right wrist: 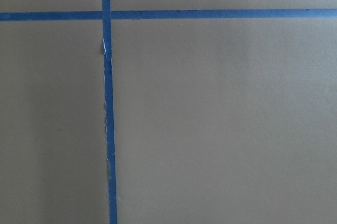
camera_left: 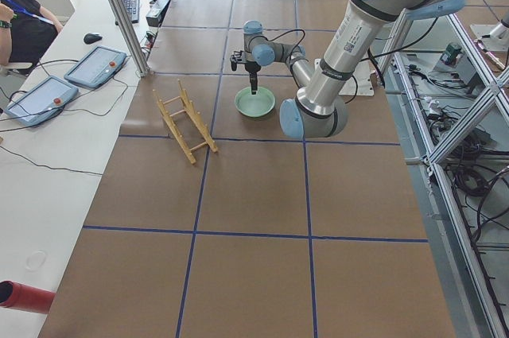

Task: Place plate on rack
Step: 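Lower the left gripper and grasp the plate's rim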

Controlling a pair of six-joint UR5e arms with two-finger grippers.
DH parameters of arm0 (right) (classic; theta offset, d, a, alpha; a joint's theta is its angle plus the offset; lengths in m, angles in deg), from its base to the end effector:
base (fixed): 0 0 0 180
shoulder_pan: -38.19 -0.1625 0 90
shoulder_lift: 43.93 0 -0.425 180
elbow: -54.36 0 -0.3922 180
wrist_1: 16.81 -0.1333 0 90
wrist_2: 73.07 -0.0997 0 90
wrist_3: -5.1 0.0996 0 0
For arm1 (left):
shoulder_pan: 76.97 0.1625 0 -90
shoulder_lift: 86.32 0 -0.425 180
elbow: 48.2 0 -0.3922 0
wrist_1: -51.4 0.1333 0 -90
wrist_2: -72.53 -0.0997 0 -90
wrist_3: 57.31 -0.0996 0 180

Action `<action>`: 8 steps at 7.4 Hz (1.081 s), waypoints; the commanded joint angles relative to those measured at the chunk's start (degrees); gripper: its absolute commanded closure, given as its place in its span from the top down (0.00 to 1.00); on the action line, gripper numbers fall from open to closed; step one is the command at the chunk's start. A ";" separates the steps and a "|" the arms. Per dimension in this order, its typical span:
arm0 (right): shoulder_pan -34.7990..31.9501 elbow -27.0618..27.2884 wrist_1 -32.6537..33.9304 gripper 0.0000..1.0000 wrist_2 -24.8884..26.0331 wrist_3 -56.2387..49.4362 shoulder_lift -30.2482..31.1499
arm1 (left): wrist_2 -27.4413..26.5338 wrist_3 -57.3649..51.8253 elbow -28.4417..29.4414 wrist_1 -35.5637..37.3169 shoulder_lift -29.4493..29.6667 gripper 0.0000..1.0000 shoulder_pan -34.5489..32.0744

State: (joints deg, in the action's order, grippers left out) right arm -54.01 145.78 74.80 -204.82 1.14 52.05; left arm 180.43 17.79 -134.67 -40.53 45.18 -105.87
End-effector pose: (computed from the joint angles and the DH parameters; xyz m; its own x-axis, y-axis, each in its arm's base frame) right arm 0.0837 -0.4349 0.7010 0.7436 0.0313 0.6679 0.0132 0.9980 -0.0615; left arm 0.5878 -0.4418 0.2483 0.7229 -0.1196 -0.6805 0.1049 0.9925 -0.0629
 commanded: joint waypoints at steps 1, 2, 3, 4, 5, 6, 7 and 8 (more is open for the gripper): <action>0.00 0.07 -0.03 1.00 0.00 0.00 0.00 | 0.20 0.04 -0.19 0.09 -0.01 0.70 0.33; 0.00 0.07 0.06 1.00 0.00 0.00 0.00 | 0.20 0.04 -0.19 0.09 -0.01 0.54 0.51; 0.00 -0.01 -0.03 1.00 0.00 0.00 0.00 | 0.20 0.04 -0.28 0.09 -0.01 0.48 0.86; 0.00 0.07 -0.03 1.00 0.00 0.00 0.00 | 0.20 0.04 -0.19 0.00 -0.01 0.48 0.86; 0.00 0.07 -0.03 1.00 0.00 -0.09 0.00 | 0.20 0.04 -0.28 -0.09 -0.01 0.46 1.04; 0.00 -0.01 -0.03 1.00 0.00 -0.09 0.00 | 0.20 0.04 -0.28 0.00 0.07 0.41 1.12; 0.00 0.07 0.06 1.00 0.00 -0.09 0.00 | 0.20 0.04 -0.37 0.08 0.07 0.28 1.13; 0.00 0.07 -0.03 1.00 0.00 0.00 0.00 | 0.20 0.04 -0.37 0.09 0.07 0.09 1.13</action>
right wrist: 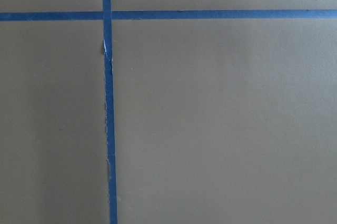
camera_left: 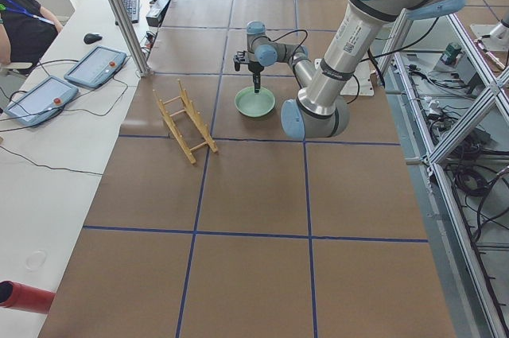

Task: Place plate on rack
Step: 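Lower the left gripper and grasp the plate's rim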

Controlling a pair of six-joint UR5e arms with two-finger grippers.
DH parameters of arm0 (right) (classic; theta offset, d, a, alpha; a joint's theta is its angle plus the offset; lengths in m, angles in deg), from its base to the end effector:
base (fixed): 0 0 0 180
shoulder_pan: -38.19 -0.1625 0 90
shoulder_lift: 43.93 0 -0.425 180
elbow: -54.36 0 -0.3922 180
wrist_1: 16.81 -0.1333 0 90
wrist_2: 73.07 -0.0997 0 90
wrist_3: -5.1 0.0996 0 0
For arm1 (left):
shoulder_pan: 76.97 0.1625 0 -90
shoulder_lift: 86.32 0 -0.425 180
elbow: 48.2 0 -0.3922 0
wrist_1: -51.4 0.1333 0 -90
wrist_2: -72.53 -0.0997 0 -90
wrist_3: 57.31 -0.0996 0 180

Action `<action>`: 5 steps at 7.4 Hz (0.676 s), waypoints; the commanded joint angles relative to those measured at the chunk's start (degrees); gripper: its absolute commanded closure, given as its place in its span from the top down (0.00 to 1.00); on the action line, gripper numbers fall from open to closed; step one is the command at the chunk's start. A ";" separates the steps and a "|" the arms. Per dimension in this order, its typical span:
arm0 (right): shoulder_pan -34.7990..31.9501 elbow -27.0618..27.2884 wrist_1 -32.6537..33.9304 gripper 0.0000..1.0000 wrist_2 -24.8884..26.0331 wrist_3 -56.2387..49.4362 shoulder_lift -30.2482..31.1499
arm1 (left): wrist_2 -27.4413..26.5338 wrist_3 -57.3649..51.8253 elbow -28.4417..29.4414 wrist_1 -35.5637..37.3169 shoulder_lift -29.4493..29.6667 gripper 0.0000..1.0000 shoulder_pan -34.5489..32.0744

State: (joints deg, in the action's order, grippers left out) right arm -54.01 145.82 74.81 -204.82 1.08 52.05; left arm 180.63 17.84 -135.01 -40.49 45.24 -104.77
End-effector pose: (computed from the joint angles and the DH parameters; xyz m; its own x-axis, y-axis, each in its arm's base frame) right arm 0.0837 -0.4350 0.7006 0.7436 0.0299 0.6679 0.0140 0.9981 -0.0603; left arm 0.5951 -0.4295 0.2449 0.7206 -0.1045 -0.6854 0.0838 0.9945 -0.0635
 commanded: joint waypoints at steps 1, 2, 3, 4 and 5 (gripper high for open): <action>0.00 0.03 -0.04 1.00 0.00 0.07 0.00 | 0.17 0.00 -0.12 0.13 -0.07 0.00 -0.05; -0.09 0.03 -0.04 1.00 0.00 0.07 0.00 | 0.18 0.00 -0.38 0.30 0.02 0.00 -0.05; 0.00 -0.06 -0.04 1.00 0.00 0.07 0.00 | 0.09 0.09 -2.04 1.17 0.02 0.00 -0.14; 0.00 0.03 -0.04 1.00 0.00 0.07 0.00 | 0.09 0.26 -6.75 7.01 0.02 0.00 -0.49; 0.00 0.03 -0.04 1.00 0.00 0.07 0.00 | 0.00 0.18 -13.33 14.55 0.28 0.00 -1.80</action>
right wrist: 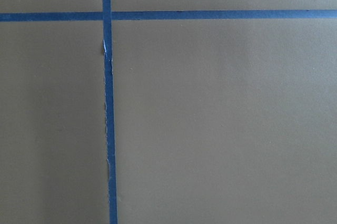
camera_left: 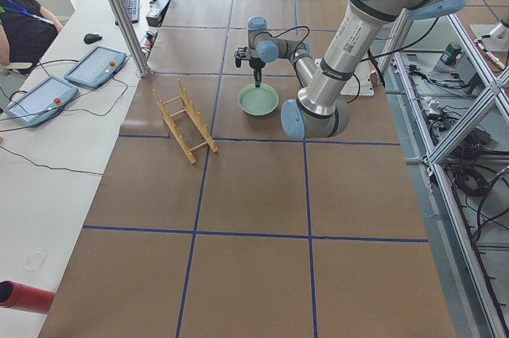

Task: Place plate on rack
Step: 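Lift the plate with the left gripper toward the wooden rack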

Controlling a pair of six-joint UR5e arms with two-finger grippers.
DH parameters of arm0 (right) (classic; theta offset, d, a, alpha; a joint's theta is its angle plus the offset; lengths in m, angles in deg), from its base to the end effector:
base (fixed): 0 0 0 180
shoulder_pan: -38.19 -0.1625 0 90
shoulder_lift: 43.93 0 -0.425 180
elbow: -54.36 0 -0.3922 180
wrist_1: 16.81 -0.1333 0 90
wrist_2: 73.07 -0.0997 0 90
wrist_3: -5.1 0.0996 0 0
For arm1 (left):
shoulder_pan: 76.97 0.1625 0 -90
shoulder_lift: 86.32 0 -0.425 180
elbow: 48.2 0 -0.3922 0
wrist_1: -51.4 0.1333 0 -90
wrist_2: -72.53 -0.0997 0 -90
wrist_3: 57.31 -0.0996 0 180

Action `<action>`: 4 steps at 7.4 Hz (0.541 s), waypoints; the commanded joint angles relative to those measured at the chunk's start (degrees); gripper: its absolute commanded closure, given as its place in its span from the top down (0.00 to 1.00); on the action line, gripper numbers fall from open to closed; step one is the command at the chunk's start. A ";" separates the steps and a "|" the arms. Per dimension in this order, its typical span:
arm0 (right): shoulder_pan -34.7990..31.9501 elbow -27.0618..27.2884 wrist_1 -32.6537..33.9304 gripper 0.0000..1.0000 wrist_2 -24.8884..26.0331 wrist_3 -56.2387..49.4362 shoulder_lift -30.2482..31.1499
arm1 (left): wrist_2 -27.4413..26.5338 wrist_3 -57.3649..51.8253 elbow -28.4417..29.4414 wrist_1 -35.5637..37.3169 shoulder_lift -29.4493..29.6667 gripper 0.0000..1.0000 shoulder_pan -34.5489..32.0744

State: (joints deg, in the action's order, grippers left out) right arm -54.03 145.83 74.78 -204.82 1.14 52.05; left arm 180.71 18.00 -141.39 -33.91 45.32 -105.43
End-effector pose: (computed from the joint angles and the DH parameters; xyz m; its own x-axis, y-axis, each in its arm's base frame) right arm 0.0839 -0.4350 0.7005 0.7436 0.0308 0.6679 0.0129 0.9981 -0.0603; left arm 0.5647 -0.4224 0.2117 0.7201 -0.1163 -0.6841 0.0965 0.9931 -0.0672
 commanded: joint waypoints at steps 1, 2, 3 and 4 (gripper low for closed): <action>0.02 0.02 0.00 1.00 0.00 0.00 0.00 | -0.17 0.01 -12.84 15.27 0.98 0.00 -3.16; 0.02 0.02 0.00 1.00 0.00 -0.09 0.00 | -0.17 -0.25 -16.46 18.91 2.12 0.00 -6.83; 0.02 -0.06 0.00 1.00 0.00 -0.09 0.00 | 0.09 -0.25 -19.02 19.91 3.18 0.00 -10.61; 0.02 0.02 0.00 1.00 0.00 0.00 0.00 | 4.10 -0.17 -22.36 19.66 3.10 0.00 -16.74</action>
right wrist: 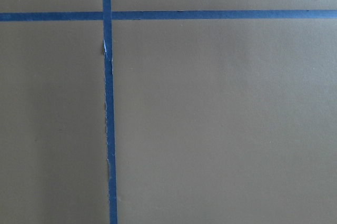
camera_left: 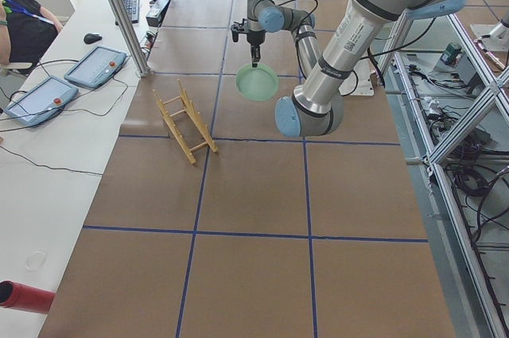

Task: Place plate on rack
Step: 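Lift the plate with the left gripper toward the wooden rack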

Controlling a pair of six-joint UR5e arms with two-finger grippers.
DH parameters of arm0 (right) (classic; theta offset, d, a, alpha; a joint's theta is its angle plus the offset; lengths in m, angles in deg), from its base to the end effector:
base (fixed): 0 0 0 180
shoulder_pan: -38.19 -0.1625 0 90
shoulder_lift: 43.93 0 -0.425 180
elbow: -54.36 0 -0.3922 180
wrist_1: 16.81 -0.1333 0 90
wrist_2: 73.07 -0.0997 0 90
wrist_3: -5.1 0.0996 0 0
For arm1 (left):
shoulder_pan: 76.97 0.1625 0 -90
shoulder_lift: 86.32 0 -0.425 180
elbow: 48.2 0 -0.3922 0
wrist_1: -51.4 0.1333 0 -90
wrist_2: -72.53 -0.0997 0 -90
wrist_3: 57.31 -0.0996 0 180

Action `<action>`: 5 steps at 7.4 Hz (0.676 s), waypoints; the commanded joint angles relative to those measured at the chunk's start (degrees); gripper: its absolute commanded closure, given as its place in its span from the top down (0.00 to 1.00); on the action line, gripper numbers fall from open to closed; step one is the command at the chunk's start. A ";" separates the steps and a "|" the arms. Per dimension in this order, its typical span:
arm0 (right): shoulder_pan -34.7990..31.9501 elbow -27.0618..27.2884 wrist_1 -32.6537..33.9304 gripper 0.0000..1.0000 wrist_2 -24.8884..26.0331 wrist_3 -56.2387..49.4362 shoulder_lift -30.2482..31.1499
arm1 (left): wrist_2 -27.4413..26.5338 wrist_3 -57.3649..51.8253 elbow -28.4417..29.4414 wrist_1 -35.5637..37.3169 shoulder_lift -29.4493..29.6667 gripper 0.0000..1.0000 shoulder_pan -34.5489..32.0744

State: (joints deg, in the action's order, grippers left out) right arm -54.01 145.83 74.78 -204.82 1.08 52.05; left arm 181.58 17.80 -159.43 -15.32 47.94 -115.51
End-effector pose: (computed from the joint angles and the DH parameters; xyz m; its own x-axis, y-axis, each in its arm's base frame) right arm 0.0837 -0.4351 0.7005 0.7436 0.0294 0.6679 0.0140 0.9981 -0.0596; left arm 0.4037 -0.4504 0.1128 0.6672 -0.2209 -0.7114 0.2545 0.9651 -0.0610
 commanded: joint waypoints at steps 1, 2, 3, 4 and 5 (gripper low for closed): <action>0.00 0.03 0.00 1.00 0.00 0.06 0.00 | 6.40 0.38 -5.91 -1.29 0.39 0.00 -11.50; 0.00 0.03 0.08 1.00 0.00 0.06 0.00 | 7.04 1.78 -6.10 -6.70 -0.22 0.00 -15.29; 0.00 -0.06 0.00 1.00 0.00 0.06 0.00 | 7.13 4.66 -6.63 -14.24 -2.57 0.00 -17.33; 0.00 -0.06 0.00 1.00 0.00 0.06 0.00 | 7.05 8.26 -9.24 -23.97 -7.91 0.00 -17.87; 0.00 -0.06 0.00 1.00 0.00 0.06 0.00 | 6.70 12.99 -10.58 -35.30 -13.53 0.00 -18.23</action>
State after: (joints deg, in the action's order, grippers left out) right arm -54.01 145.78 74.78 -204.82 1.14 52.05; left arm 188.46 25.64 -168.01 -37.70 40.72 -132.78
